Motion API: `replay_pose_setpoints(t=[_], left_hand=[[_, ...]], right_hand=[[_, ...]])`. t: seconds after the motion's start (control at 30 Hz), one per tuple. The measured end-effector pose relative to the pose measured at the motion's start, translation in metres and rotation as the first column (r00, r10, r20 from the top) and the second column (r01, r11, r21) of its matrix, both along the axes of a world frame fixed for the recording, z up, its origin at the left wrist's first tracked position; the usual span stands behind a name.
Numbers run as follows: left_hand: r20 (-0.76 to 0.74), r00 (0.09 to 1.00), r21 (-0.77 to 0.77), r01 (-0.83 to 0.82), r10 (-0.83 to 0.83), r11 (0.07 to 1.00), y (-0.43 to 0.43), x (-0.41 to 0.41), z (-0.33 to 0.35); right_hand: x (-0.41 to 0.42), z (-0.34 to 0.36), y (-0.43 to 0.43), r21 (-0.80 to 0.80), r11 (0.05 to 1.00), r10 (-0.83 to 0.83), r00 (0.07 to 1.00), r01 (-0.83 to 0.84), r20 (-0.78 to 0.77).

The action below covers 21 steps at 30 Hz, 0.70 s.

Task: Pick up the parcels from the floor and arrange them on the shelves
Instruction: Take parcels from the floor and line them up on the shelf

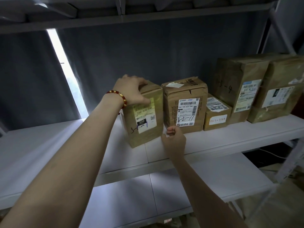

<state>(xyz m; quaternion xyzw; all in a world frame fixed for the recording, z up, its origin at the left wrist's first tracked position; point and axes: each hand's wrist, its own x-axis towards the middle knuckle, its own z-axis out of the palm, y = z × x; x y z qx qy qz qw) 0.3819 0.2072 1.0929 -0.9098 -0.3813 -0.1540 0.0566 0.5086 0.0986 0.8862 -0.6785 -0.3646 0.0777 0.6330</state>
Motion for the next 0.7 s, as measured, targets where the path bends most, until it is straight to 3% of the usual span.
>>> replay_pose_setpoints(t=[0.13, 0.33, 0.57, 0.7], left_hand=[[-0.121, 0.992, 0.067, 0.046, -0.038, 0.997, 0.0, 0.011, 0.003], [-0.136, 0.989, 0.055, 0.074, -0.066, 0.996, 0.006, 0.016, 0.001], [0.022, 0.999, 0.245, 0.03, -0.037, 0.969, 0.009, 0.016, -0.022], [0.359, 0.933, 0.278, -0.072, -0.034, 0.958, 0.005, 0.003, -0.029]], right_hand=[[0.001, -0.001, 0.004, 0.007, 1.0, -0.002, 1.0, 0.002, 0.012], [0.0, -0.011, 0.008, -0.053, 0.998, -0.017, 0.987, 0.026, 0.162], [0.001, -0.013, 0.009, -0.07, 0.997, -0.023, 0.978, 0.038, 0.208], [0.002, -0.013, 0.008, -0.063, 0.997, -0.034, 0.98, 0.047, 0.195]])
